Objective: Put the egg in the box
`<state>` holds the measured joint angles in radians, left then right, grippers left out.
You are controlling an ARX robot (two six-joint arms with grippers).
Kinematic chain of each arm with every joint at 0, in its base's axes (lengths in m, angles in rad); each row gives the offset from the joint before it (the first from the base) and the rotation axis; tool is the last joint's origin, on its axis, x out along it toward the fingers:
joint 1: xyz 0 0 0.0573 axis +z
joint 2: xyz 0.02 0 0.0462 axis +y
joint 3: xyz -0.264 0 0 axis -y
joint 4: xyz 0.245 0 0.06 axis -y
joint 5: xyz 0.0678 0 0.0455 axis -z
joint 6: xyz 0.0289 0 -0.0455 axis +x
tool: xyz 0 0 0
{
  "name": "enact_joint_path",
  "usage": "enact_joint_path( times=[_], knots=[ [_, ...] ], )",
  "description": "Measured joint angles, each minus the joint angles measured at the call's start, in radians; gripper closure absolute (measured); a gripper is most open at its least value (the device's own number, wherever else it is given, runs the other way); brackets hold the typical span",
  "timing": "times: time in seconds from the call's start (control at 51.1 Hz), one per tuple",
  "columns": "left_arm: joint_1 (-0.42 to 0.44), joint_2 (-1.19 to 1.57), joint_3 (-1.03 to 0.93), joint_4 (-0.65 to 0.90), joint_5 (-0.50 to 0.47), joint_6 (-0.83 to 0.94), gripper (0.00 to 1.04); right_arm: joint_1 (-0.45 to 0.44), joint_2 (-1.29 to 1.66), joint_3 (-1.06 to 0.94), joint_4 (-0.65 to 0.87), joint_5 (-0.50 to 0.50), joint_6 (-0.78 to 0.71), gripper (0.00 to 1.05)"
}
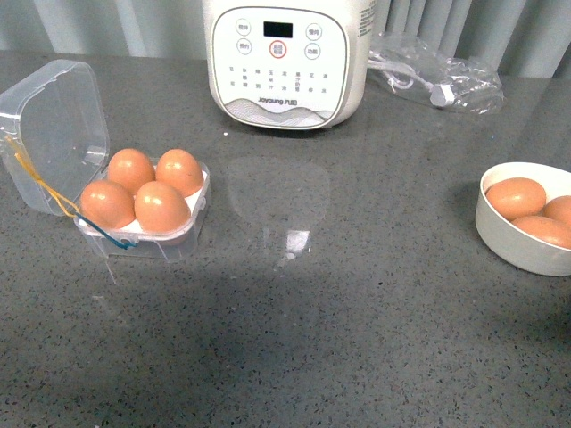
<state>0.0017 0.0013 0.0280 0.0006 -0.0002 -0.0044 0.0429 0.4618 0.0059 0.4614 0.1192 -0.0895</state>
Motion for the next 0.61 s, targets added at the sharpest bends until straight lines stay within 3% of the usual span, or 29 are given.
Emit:
enact_joint_path(
  times=[0.039,0.078,0.372,0.607],
  knots=[
    [0.0,0.0,0.0,0.0,-0.001,0.0,0.07,-0.027,-0.024,-0.002,-0.029,-0.085,0.033,0.32],
    [0.0,0.0,0.0,0.0,-0.001,0.0,0.07,-0.036,-0.046,-0.002,-0.051,-0.108,0.052,0.41],
    [0.0,0.0,0.0,0.0,-0.001,0.0,0.07,-0.04,-0.192,-0.002,-0.19,-0.118,0.076,1.02],
    [0.0,0.0,0.0,0.0,-0.001,0.0,0.07,-0.04,-0.269,-0.002,-0.265,-0.118,0.079,1.02]
  ],
)
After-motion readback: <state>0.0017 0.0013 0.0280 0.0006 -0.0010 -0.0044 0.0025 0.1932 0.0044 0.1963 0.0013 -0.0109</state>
